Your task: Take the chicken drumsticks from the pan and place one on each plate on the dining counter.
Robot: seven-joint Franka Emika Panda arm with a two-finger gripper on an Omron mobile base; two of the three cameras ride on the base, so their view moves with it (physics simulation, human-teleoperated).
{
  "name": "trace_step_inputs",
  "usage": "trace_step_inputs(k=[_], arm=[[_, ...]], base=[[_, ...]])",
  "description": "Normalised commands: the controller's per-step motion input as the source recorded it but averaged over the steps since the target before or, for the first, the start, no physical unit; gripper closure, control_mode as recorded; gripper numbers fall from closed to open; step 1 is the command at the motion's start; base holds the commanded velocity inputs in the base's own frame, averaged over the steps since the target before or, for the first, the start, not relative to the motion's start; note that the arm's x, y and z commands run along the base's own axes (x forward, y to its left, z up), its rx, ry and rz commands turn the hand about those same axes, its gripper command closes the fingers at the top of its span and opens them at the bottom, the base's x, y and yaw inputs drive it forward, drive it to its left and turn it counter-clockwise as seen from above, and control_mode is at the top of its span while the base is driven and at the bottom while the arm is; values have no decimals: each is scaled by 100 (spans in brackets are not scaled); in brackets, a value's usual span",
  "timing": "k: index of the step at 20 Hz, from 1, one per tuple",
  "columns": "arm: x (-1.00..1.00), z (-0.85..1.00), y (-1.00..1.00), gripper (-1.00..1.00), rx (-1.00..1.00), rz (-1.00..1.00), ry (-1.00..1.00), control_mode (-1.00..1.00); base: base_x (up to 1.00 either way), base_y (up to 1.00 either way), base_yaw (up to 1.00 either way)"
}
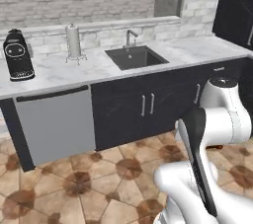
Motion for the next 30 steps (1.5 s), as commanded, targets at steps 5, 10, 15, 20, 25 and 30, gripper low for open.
trace_step_inputs(k=[5,10,15,20,25,30], arm=[[0,0,0,100,0,0,0,100],[0,0,0,100,0,0,0,100],[0,0,0,100,0,0,0,100],[0,0,0,100,0,0,0,100],[0,0,0,100,0,0,0,100],[0,0,0,100,0,0,0,100]], base=[[0,100,41],[28,100,29],[81,100,8],[99,100,-6],[91,100,-20],[76,100,-26]])
